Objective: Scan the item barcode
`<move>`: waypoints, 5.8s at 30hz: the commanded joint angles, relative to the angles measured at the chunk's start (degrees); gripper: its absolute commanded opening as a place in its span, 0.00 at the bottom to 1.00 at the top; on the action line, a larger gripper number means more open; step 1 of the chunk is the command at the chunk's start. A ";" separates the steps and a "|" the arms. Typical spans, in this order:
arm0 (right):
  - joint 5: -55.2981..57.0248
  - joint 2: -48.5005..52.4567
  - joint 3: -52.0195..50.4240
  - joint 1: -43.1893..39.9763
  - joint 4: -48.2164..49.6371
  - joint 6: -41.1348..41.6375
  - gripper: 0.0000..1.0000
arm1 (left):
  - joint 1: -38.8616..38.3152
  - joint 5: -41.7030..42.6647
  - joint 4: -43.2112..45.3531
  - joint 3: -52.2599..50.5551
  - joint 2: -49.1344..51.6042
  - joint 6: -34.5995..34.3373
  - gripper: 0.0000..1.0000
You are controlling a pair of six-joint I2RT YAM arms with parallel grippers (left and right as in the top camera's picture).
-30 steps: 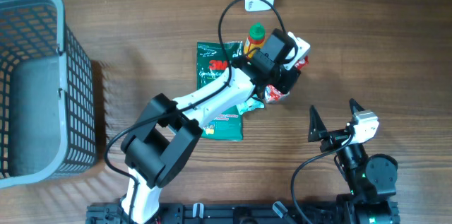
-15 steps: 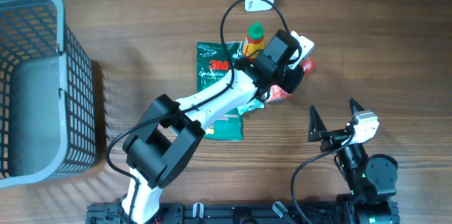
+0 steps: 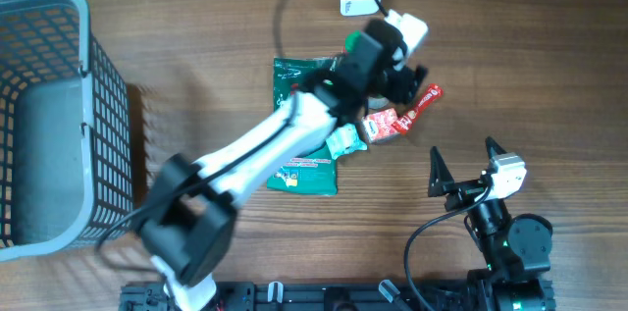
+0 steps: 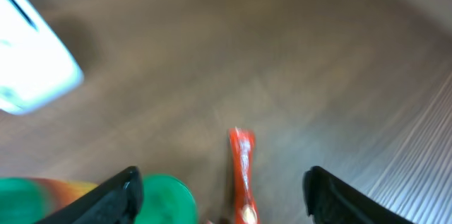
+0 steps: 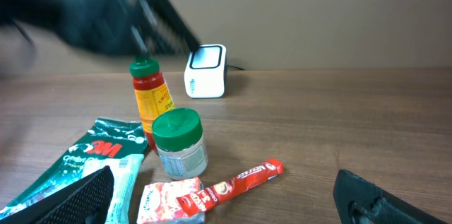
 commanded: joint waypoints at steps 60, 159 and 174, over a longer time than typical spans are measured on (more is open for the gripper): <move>0.81 0.11 0.04 0.17 0.26 0.83 1.00 | -6.97 -37.79 -76.83 -2.01 -48.35 -36.02 1.00; -48.35 81.44 19.89 -9.55 44.11 94.79 0.04 | -6.97 -37.81 -76.83 -2.01 -48.35 -36.02 1.00; -66.64 81.22 19.89 -9.60 48.28 113.35 0.04 | -6.97 -37.79 -76.83 -2.01 -48.35 -36.02 1.00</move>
